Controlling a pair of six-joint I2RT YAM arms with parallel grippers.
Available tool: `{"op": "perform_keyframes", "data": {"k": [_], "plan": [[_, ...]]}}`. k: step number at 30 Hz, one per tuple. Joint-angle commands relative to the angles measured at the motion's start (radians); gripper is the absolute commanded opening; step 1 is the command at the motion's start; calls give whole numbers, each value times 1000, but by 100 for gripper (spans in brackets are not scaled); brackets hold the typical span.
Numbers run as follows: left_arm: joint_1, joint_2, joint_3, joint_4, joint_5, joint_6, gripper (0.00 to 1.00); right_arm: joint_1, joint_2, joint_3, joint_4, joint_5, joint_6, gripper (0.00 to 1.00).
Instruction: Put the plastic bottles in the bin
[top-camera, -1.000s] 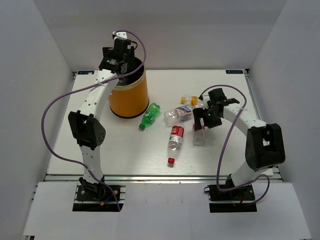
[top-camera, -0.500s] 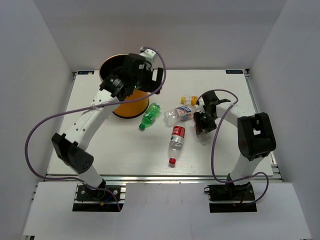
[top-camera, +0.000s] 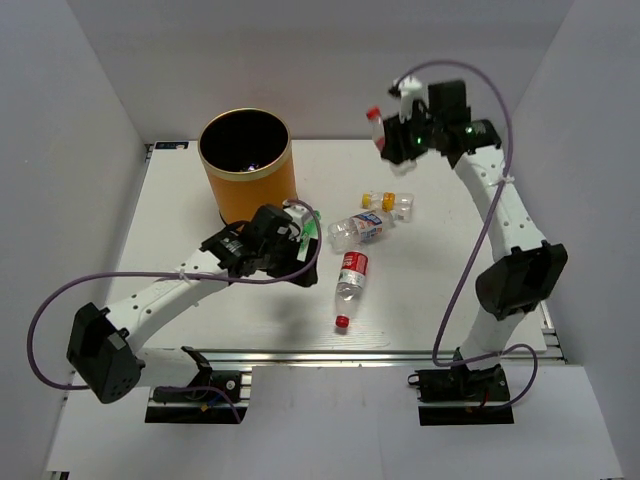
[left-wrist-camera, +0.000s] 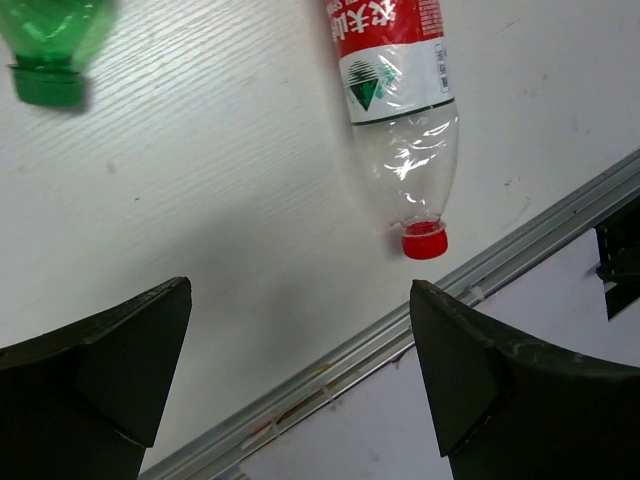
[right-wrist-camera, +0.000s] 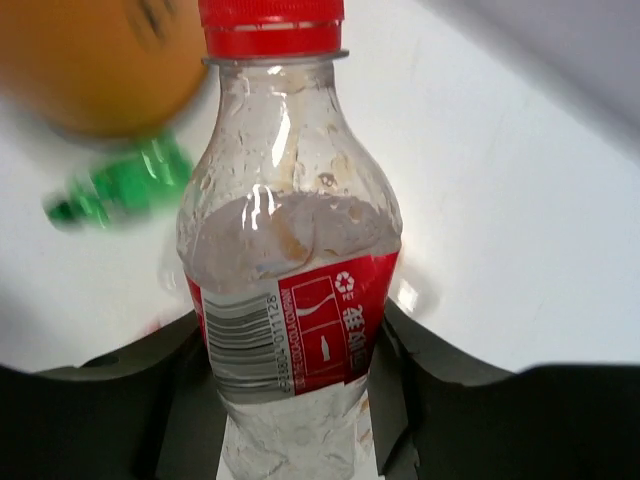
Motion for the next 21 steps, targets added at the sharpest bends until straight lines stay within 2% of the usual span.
{"op": "perform_keyframes", "data": {"k": [1,2,3,5,6,8,9,15,21], "plan": [[-38,26,-14,116,26,-53,100,20,195,369,-54,-162,-10,4],[-55,38,-14,126,26,-53,100,46,228,418,-47,-209,17,4],[-55,52,-14,147,26,-66,100,55,266,472,43,-263,30,4],[-81,90,-36,170,38,-87,100,86,265,433,158,-335,94,5],[-91,99,-46,201,47,-107,100,112,250,331,359,-388,122,5],[-92,113,-71,225,47,-136,100,147,239,272,494,-410,169,7],[-102,113,-71,245,47,-145,100,167,243,254,648,-433,185,7],[-133,113,-94,256,8,-176,100,230,389,404,898,-499,360,7],[-165,136,-94,236,-15,-196,100,293,427,401,1010,-509,375,7]]}}
